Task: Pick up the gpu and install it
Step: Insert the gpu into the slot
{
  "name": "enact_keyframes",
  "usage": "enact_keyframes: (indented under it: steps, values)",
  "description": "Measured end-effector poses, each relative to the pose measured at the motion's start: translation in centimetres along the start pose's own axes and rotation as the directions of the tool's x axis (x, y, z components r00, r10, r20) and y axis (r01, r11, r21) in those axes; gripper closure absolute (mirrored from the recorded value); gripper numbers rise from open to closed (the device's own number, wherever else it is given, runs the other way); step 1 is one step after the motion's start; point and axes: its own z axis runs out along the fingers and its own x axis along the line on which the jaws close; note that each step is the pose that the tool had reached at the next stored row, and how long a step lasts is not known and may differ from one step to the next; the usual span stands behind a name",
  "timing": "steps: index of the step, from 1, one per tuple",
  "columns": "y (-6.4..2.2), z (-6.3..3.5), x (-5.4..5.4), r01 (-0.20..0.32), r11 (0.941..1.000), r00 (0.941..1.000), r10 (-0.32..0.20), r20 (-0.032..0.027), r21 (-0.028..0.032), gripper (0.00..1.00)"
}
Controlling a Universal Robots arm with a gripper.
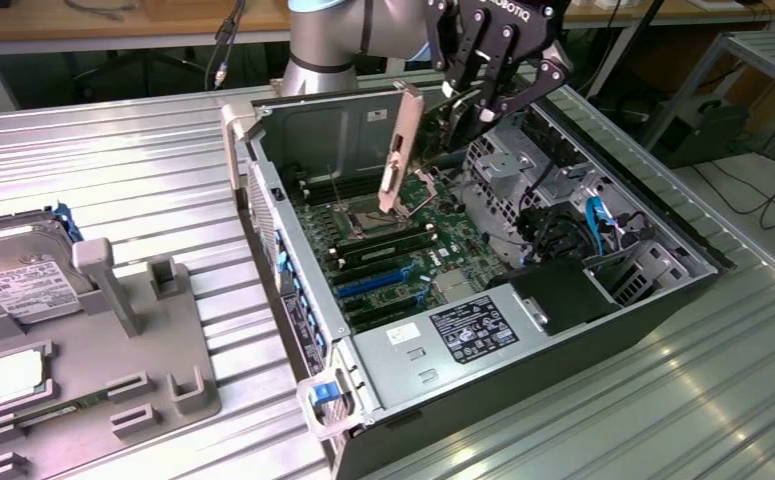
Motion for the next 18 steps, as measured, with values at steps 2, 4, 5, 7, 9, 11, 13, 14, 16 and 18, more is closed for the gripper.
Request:
enact_keyframes:
  steps: [2,4,5,7,9,11,13,14,16,18]
  values:
    - [-0.02,0.01,0.01,0.020,0.9998,0.9998,-0.020,-0.0004,-0.0009,0.72]
    - [-0.05,0.02,0.02,0.053,0.9986,0.9986,-0.053,-0.0013,-0.0025,0.72]
    - [-0.06,0.02,0.03,0.062,0.9981,0.9981,-0.062,-0.0015,-0.0030,0.72]
    - [-0.08,0.03,0.04,0.083,0.9965,0.9965,-0.083,-0.0020,-0.0040,0.72]
    - [-0.11,0.04,0.05,0.107,0.9942,0.9942,-0.107,-0.0026,-0.0051,0.72]
    - [-0.15,0.05,0.07,0.133,0.9911,0.9911,-0.133,-0.0031,-0.0064,0.72]
    - [-0.20,0.07,0.09,0.155,0.9879,0.9879,-0.155,-0.0034,-0.0076,0.72]
    - [-0.23,0.07,0.11,0.165,0.9862,0.9862,-0.165,-0.0037,-0.0082,0.72]
    - [-0.28,0.08,0.13,0.185,0.9827,0.9827,-0.185,-0.0040,-0.0093,0.72]
    - [-0.32,0.09,0.14,0.216,0.9763,0.9763,-0.216,-0.0045,-0.0108,0.72]
